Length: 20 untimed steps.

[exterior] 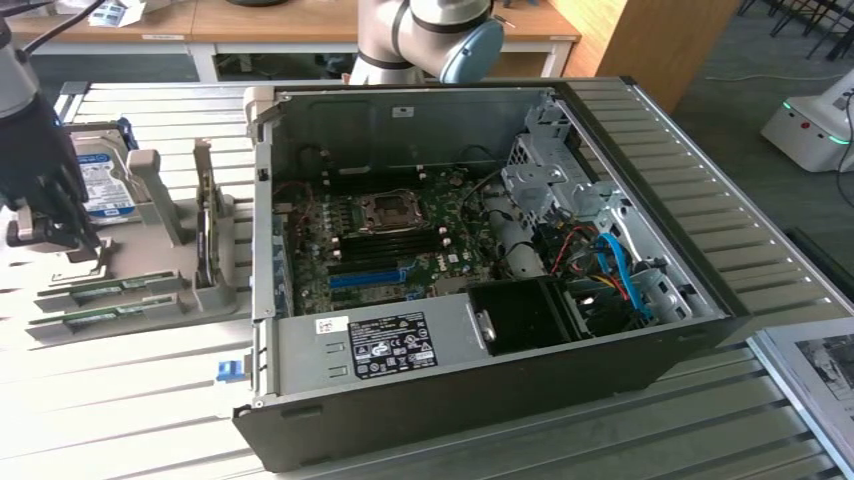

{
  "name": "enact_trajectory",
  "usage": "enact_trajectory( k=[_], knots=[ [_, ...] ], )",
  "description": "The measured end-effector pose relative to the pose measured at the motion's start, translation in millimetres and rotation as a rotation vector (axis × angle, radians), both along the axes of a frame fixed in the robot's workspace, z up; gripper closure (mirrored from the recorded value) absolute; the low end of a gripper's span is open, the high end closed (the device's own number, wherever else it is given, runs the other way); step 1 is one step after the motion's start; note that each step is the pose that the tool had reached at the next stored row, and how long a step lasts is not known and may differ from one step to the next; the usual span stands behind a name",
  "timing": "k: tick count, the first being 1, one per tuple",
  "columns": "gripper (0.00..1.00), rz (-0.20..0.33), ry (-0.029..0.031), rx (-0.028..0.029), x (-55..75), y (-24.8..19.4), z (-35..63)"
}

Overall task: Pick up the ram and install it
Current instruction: 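Pick up the ram and move it above insertion slot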

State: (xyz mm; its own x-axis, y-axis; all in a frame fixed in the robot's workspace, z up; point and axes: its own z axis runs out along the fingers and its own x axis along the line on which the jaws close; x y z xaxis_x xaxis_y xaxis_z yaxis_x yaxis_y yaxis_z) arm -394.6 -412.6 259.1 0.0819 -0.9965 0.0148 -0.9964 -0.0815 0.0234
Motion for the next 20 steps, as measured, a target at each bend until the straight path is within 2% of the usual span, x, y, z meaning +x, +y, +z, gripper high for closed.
enact_trajectory(
  k=[5, 10, 14, 20],
  knots=[
    [0.76, 0.000, 0.0000, 0.0000, 0.0, 0.0, -7.0],
    [0.76, 0.000, 0.0000, 0.0001, 0.0, 0.0, -7.5],
    [0.76, 0.000, -0.0006, 0.0074, 0.0, 0.0, -7.6],
    [0.76, 0.000, -0.0005, 0.0083, 0.0, 0.0, -7.6]
  ],
)
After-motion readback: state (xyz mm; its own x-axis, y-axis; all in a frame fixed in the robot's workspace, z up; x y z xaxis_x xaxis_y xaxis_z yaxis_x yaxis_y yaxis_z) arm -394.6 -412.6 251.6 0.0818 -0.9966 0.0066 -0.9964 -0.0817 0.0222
